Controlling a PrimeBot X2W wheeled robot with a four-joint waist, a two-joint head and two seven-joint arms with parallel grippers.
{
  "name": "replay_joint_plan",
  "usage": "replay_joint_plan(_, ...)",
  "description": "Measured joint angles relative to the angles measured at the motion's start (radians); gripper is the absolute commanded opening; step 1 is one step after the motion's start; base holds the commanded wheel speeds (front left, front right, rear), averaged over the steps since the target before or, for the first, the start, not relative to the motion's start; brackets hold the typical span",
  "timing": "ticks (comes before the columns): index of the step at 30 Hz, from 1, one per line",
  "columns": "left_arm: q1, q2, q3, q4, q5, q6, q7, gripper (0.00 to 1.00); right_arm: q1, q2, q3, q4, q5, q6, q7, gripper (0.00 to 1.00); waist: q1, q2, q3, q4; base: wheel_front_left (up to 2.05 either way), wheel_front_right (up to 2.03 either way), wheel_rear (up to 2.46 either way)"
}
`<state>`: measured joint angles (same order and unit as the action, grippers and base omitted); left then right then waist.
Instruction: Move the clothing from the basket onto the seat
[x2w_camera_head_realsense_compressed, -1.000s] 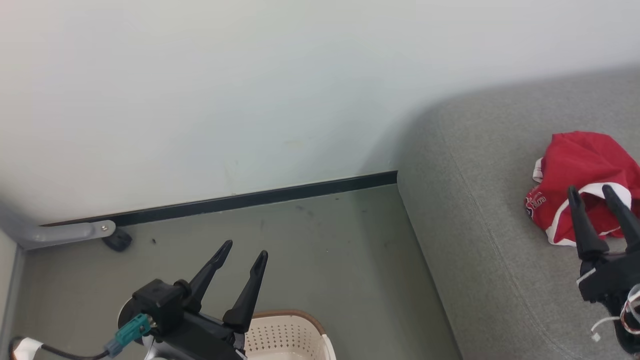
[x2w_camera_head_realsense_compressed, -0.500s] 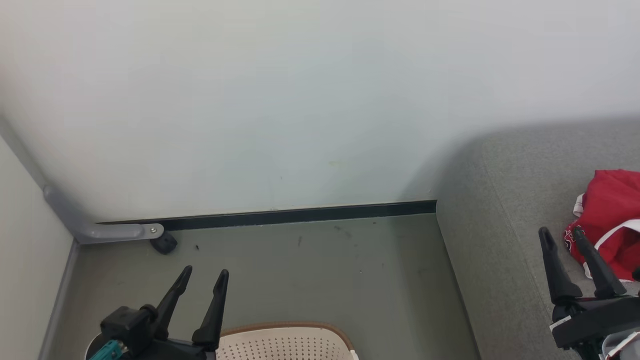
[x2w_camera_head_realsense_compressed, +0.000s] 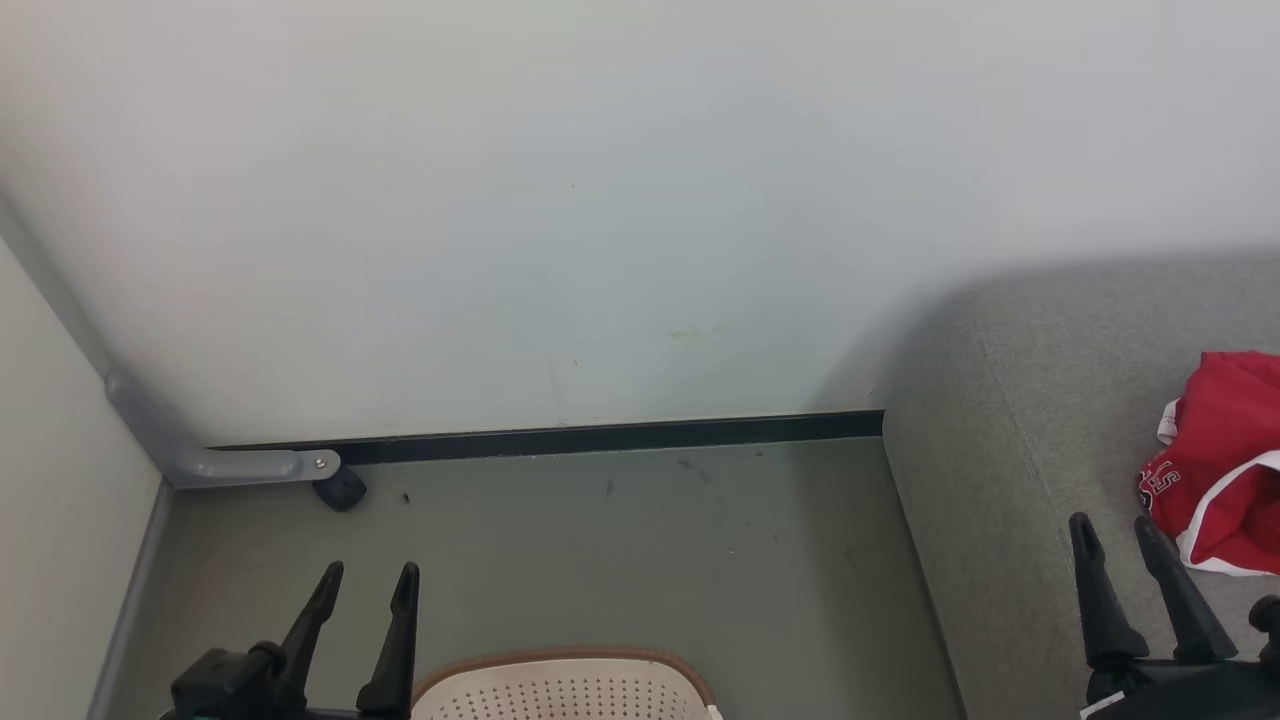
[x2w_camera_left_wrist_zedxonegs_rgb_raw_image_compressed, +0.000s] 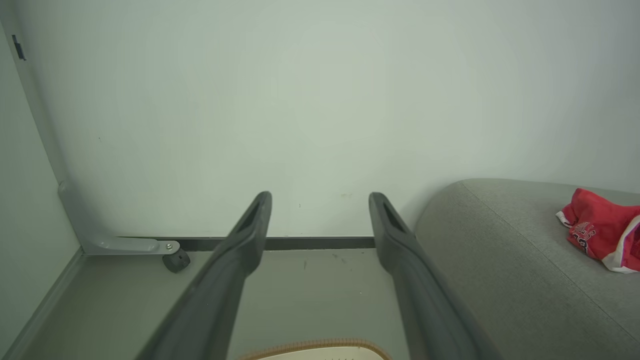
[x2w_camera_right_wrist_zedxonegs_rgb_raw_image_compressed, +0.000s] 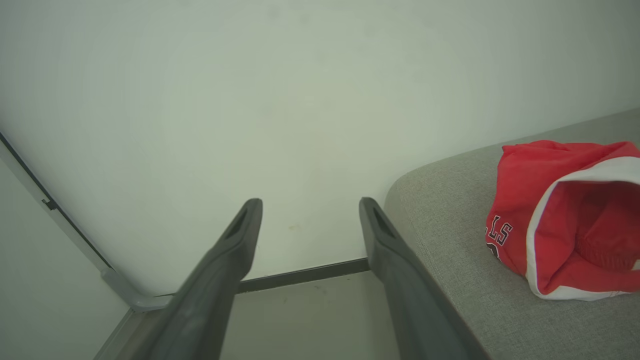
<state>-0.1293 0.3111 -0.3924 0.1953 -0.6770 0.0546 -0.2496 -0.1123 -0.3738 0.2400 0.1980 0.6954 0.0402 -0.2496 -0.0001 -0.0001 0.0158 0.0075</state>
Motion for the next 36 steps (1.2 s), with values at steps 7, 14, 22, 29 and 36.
replay_joint_plan(7, 0.017, 0.0, 0.018, 0.0, 0.032, 0.017, 0.0, 1.0, 0.022, 0.033, 0.012, -0.026, -0.051, -0.009, 0.0, 1.0, 0.0001, 0.0001, 0.007, -0.004, 0.0, 0.0, 0.0)
replay_joint_plan(14, 0.017, -0.012, 0.042, -0.001, 0.062, 0.026, 0.0, 1.0, 0.022, 0.043, 0.02, -0.035, -0.079, 0.0, 0.0, 1.0, 0.0002, 0.0001, 0.017, -0.009, 0.0, 0.0, 0.0)
replay_joint_plan(22, 0.017, -0.027, 0.06, -0.006, 0.073, 0.026, 0.0, 1.0, 0.019, 0.054, 0.022, -0.043, -0.1, 0.013, 0.0, 1.0, 0.0002, 0.0001, 0.027, -0.012, 0.0, 0.0, 0.0)
replay_joint_plan(29, 0.017, -0.029, 0.08, -0.009, 0.085, 0.025, 0.0, 1.0, 0.018, 0.057, 0.015, -0.044, -0.117, 0.022, 0.0, 1.0, 0.0001, 0.0001, 0.041, -0.016, 0.0, 0.0, 0.0)
replay_joint_plan(36, 0.018, -0.032, 0.094, -0.016, 0.095, 0.016, 0.0, 1.0, 0.015, 0.068, 0.011, -0.045, -0.133, 0.03, 0.0, 1.0, 0.0001, 0.0001, 0.055, -0.023, 0.0, 0.0, 0.0)
